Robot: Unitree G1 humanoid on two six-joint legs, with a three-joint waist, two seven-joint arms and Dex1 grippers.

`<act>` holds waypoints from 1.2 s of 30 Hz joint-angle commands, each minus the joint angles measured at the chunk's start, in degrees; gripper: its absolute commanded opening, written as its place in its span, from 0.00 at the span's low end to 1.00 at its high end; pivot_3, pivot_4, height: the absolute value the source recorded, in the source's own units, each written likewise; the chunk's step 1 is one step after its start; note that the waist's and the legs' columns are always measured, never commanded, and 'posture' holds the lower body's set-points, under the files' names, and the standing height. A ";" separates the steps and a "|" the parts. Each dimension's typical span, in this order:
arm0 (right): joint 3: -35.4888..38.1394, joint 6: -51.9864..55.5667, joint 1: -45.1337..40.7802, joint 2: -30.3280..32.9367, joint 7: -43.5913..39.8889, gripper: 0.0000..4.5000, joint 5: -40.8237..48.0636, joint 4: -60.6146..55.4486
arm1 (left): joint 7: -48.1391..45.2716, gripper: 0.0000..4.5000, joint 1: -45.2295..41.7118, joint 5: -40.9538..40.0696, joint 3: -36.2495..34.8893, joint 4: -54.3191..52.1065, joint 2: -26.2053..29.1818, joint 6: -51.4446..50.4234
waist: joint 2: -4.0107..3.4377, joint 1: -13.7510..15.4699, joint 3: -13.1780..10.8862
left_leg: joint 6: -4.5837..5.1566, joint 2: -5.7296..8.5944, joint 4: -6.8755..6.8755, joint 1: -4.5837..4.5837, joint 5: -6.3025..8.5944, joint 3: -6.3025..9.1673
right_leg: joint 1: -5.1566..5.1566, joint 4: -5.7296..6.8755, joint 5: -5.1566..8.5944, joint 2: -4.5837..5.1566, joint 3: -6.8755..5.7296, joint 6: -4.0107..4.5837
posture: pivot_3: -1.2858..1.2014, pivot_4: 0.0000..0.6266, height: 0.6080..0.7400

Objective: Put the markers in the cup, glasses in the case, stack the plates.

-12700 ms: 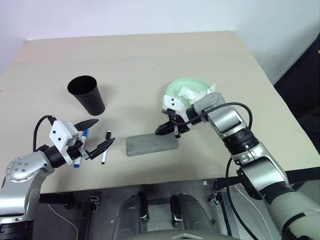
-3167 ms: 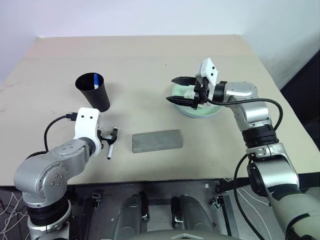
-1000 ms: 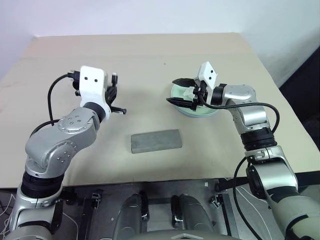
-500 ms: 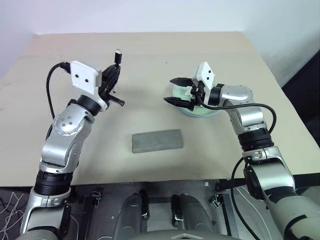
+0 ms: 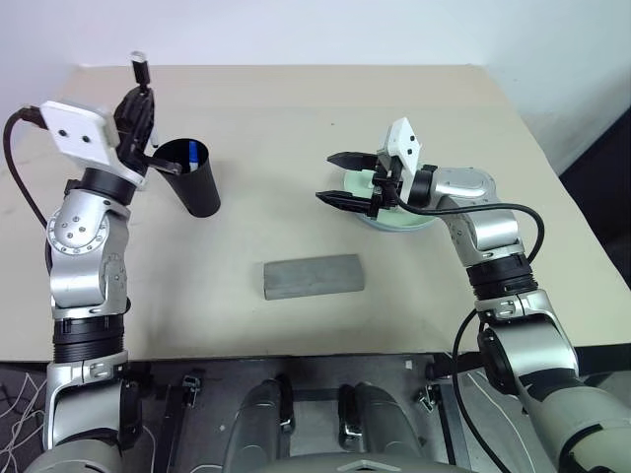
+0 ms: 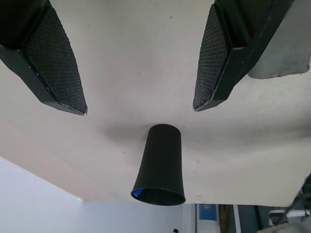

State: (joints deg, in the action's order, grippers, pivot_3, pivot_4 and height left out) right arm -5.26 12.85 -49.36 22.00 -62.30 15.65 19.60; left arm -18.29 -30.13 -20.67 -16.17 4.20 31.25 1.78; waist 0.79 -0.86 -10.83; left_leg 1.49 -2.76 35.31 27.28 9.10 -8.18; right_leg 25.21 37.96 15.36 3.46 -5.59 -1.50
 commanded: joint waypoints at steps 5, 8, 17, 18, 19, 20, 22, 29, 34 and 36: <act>1.14 -1.13 -0.44 0.55 0.47 0.82 0.59 -1.75 | -1.31 0.00 -3.99 -0.97 -3.03 6.49 -1.18 2.45 | 0.00 0.15 0.00 | 0.06 -0.01 0.09 -0.01 -0.05 0.00 | -0.02 0.11 -0.03 0.00 -0.07 -0.05 | 0.52 0.24 0.81; 1.21 -1.75 -0.85 0.98 0.33 0.82 0.33 -1.01 | -3.00 0.00 -5.81 -0.42 -2.47 10.57 -1.92 3.98 | 0.00 0.07 0.00 | 0.07 -0.01 0.19 -0.01 -0.05 0.00 | -0.06 0.11 -0.08 0.00 -0.06 -0.13 | 0.52 0.24 0.81; 0.85 -1.87 -0.15 1.51 0.63 0.82 0.14 -1.82 | -4.24 0.00 -7.69 2.42 -0.69 15.79 -2.16 4.59 | 0.00 -0.02 0.00 | 0.08 -0.05 0.25 -0.01 -0.04 0.00 | -0.06 0.11 -0.10 0.01 -0.06 -0.13 | 0.52 0.24 0.81; 0.84 -1.92 -0.12 1.58 0.65 0.82 0.11 -1.81 | -4.48 0.00 -7.60 2.81 -0.38 15.82 -2.29 4.76 | 0.00 0.00 0.00 | 0.08 -0.05 0.25 0.00 -0.04 0.00 | -0.07 0.11 -0.10 0.01 -0.06 -0.13 | 0.52 0.24 0.81; 0.84 -1.94 -0.12 1.62 0.67 0.82 0.11 -1.80 | -4.69 0.00 -7.56 2.88 -0.26 15.84 -2.47 4.81 | 0.00 0.00 0.00 | 0.08 -0.05 0.25 0.00 -0.04 0.00 | -0.07 0.11 -0.10 0.01 -0.06 -0.13 | 0.52 0.24 0.81; 0.83 -1.96 -0.13 1.65 0.68 0.82 0.11 -1.81 | -4.80 0.00 -7.58 2.89 -0.24 16.03 -2.63 4.88 | 0.00 -0.01 0.00 | 0.08 -0.05 0.25 0.00 -0.04 0.00 | -0.07 0.11 -0.10 0.01 -0.06 -0.13 | 0.52 0.24 0.81; 0.82 -2.03 -0.23 1.69 0.75 0.82 0.04 -1.71 | -4.96 0.00 -7.68 2.91 -0.25 16.70 -2.85 4.45 | 0.00 -0.03 0.00 | 0.08 -0.05 0.25 0.00 -0.04 0.00 | -0.07 0.11 -0.10 0.02 -0.06 -0.13 | 0.52 0.24 0.81; 0.81 -2.29 -0.29 1.55 0.83 0.82 -0.36 -1.55 | -5.37 0.00 -7.60 3.23 -0.29 18.27 -3.51 4.91 | 0.00 -0.01 0.00 | 0.08 -0.06 0.26 0.00 -0.04 0.00 | -0.06 0.11 -0.10 0.02 -0.06 -0.12 | 0.52 0.24 0.81; 0.81 -2.41 -0.25 1.53 0.82 0.82 -0.63 -1.51 | -5.46 0.00 -7.38 3.34 -0.27 18.30 -3.79 4.71 | 0.00 -0.05 0.00 | 0.08 -0.06 0.26 0.00 -0.04 0.00 | -0.06 0.12 -0.10 0.02 -0.06 -0.12 | 0.52 0.24 0.81; 0.84 -2.48 -0.24 1.53 0.87 0.82 -0.67 -1.45 | -5.41 0.00 -7.35 3.30 -0.37 18.20 -3.92 4.51 | 0.00 -0.04 0.00 | 0.08 -0.06 0.26 0.00 -0.04 0.00 | -0.06 0.12 -0.10 0.03 -0.06 -0.12 | 0.52 0.24 0.81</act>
State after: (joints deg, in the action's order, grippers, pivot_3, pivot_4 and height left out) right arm -5.27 11.48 -49.09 23.26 -61.67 14.70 19.55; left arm -23.58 -36.72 -17.52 -16.25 23.62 27.02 5.55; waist 0.79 -0.91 -10.83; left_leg 1.57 -2.82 35.58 27.28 9.06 -8.18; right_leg 25.15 38.08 15.26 3.49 -5.65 -1.61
